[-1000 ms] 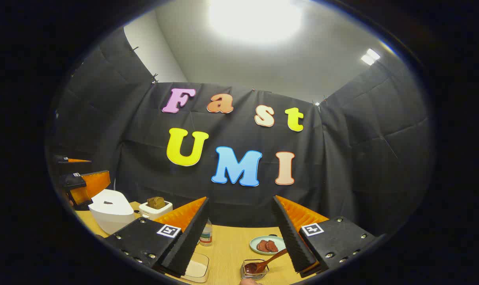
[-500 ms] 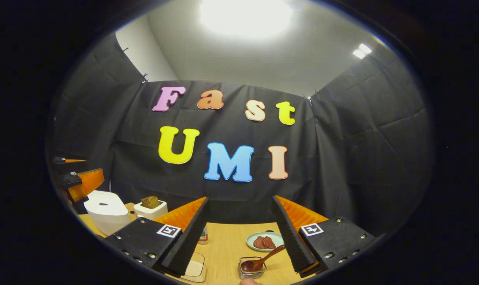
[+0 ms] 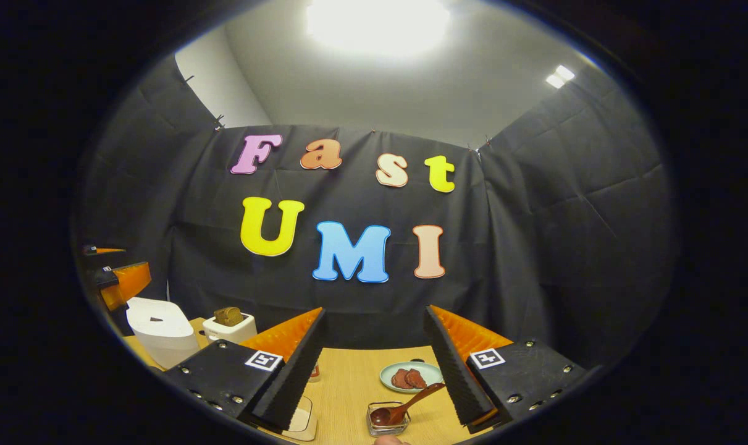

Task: Close the left gripper, press the button to open the rice cooker; take a wooden spoon from the chopstick holder with the right hand, scoop a spoonful of rice and pour it into the rice cooker, then put the wooden spoon back into the chopstick holder.

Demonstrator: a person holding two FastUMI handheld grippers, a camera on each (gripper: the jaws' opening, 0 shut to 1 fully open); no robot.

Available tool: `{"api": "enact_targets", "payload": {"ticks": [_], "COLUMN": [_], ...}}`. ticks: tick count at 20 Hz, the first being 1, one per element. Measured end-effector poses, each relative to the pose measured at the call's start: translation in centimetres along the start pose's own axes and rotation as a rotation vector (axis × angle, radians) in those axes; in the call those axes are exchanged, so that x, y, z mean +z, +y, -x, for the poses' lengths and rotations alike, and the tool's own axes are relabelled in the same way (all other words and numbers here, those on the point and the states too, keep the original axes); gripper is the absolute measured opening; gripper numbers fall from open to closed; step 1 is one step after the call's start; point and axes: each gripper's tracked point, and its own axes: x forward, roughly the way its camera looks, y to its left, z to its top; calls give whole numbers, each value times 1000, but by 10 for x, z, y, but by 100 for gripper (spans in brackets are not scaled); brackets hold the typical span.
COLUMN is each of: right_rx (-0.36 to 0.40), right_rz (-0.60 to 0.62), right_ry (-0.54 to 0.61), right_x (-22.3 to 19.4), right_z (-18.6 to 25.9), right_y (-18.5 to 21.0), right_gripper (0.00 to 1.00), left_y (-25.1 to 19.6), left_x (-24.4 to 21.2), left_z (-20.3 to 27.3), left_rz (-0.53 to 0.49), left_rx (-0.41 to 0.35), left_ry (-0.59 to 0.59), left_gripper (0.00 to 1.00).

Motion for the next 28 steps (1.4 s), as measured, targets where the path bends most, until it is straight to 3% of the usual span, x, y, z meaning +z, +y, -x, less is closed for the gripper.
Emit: {"api": "enact_targets", "payload": {"ticks": [2, 3, 4, 5, 6, 8, 9, 13, 14, 19, 28], "right_rx": [1, 2, 4, 7, 12, 17, 15, 18, 14, -4, -92], "right_rz": [-4, -5, -6, -8, -8, -6, -5, -11, -8, -12, -2], "right_ry": [3, 4, 5, 4, 3, -4, -9, -18, -15, 5, 42], "right_x": [0, -1, -1, -1, 0, 1, 3, 2, 0, -8, -20], "right_z": [-1, -2, -2, -1, -2, -2, -1, 2, 3, 4, 4], "right_y": [0, 0, 1, 2, 4, 6, 6, 10, 10, 7, 0], "right_gripper": [95, 95, 95, 95, 95, 95, 95, 95, 95, 95, 95], "left_y": [0, 3, 4, 3, 3, 3, 2, 9, 11, 44, 110], "left_x": [3, 3, 5, 7, 11, 12, 11, 10, 13, 0, -58], "left_z": [0, 1, 2, 3, 3, 5, 5, 6, 8, -11, -76], "left_rz": [6, 1, -6, -13, -21, -28, -25, -10, 0, -27, 33], "left_rx": [-8, -9, -10, -13, -21, -28, -38, -38, -33, -6, 0], "left_ry": [-2, -3, -5, -11, -16, -20, -16, -11, -15, 3, 128], "left_gripper": [97, 94, 85, 87, 72, 66, 55, 30, 10, 11, 8]}}
